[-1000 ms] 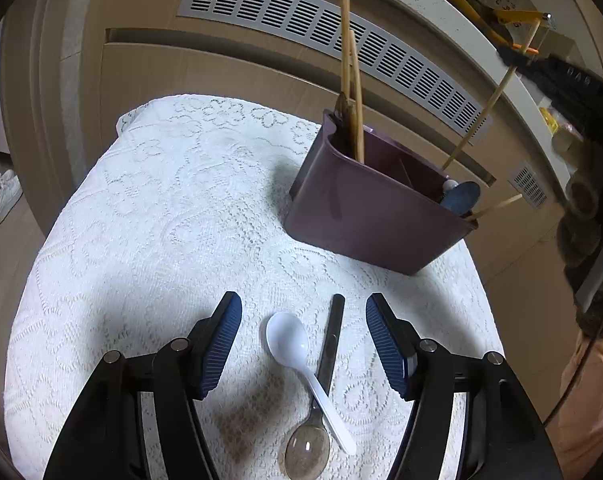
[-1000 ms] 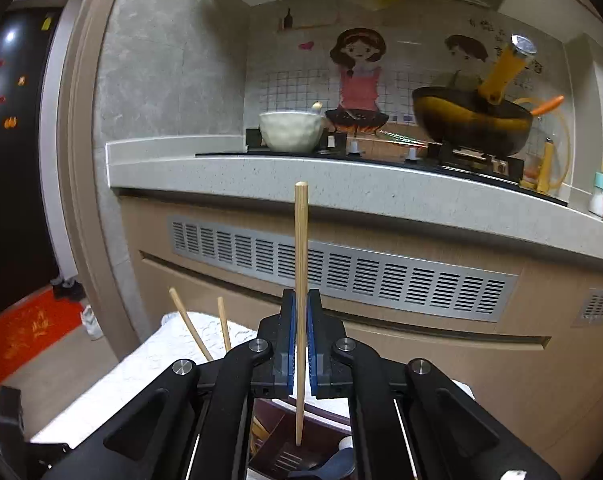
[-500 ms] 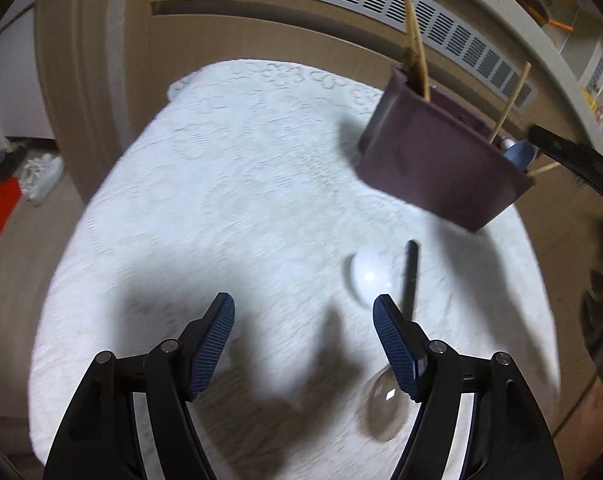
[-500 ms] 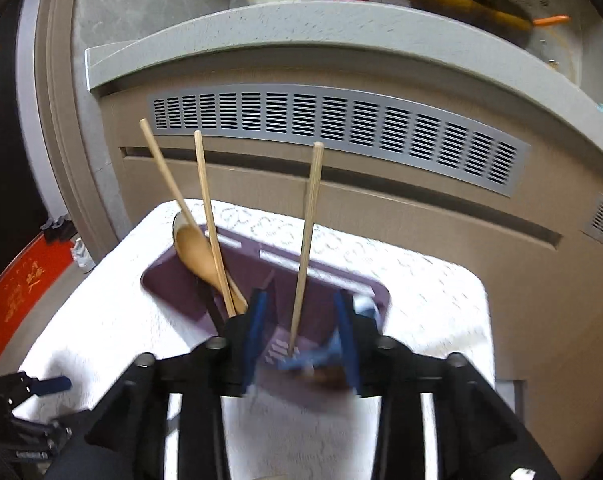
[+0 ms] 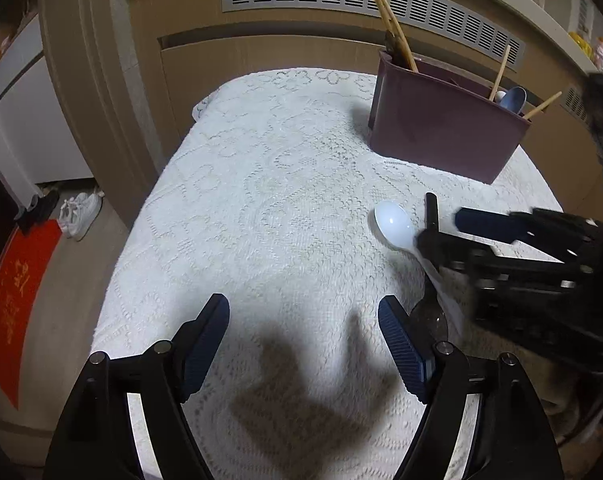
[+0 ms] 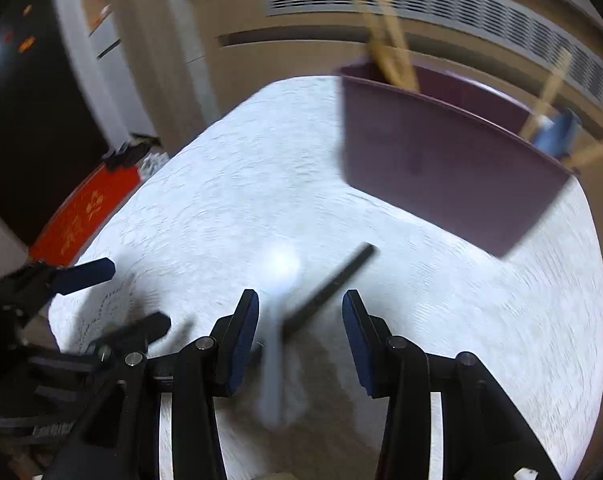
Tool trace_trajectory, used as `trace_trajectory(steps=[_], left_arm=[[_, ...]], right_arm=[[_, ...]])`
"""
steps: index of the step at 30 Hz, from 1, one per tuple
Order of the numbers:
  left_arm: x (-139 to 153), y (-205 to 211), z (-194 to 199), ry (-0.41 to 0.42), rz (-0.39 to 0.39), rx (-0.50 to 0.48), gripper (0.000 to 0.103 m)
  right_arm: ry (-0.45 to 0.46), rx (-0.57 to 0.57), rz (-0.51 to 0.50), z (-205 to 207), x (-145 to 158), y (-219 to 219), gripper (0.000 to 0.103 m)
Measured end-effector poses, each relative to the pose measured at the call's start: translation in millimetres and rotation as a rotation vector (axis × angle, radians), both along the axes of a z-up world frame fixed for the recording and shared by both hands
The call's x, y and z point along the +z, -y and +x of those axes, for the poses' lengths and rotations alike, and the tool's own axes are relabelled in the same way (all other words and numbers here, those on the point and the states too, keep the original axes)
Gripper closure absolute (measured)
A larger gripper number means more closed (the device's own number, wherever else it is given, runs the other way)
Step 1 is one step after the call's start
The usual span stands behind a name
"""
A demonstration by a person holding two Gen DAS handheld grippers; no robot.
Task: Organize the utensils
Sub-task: 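Grasp the white plastic spoon by its handle with the right tool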
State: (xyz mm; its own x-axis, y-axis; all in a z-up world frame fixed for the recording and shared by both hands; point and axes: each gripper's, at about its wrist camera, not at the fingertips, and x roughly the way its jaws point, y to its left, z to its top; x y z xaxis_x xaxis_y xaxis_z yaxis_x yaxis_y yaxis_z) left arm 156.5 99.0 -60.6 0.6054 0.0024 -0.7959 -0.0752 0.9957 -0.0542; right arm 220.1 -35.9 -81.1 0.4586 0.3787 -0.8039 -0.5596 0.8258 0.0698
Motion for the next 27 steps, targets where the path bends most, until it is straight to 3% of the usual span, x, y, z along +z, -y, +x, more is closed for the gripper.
trace_trajectory(steps=[8,10,11,16,24,27], left_arm=[[8,-5,-18,0.009,0.008,0.016,0.024],[10,-4,-21,0.012,0.006,0.011,0.024],[11,-3,-21,0.014,0.003,0.007,0.024],[10,2,-21,0.009,-0.022,-0.023,0.023],[1,30,1,-0.022,-0.166,-0.166,0.023],[5,39,7,-0.025,-0.130,-0.173,0.023]], right_arm=[[-0.042,0.026,-0.082,28,-20,-37,0.063],[-0.078,0.026,-0.079,27,-24,-36,0.090],[-0.083,0.023,-0.076,26,-23,-33,0.090],[-0.075,-0.015,-0.026,10,-5,1,0.096],[-0.111,-0.169,0.036,4,4,90,0.097],[-0.121,-0.134,0.040,-2,1,94,0.096]])
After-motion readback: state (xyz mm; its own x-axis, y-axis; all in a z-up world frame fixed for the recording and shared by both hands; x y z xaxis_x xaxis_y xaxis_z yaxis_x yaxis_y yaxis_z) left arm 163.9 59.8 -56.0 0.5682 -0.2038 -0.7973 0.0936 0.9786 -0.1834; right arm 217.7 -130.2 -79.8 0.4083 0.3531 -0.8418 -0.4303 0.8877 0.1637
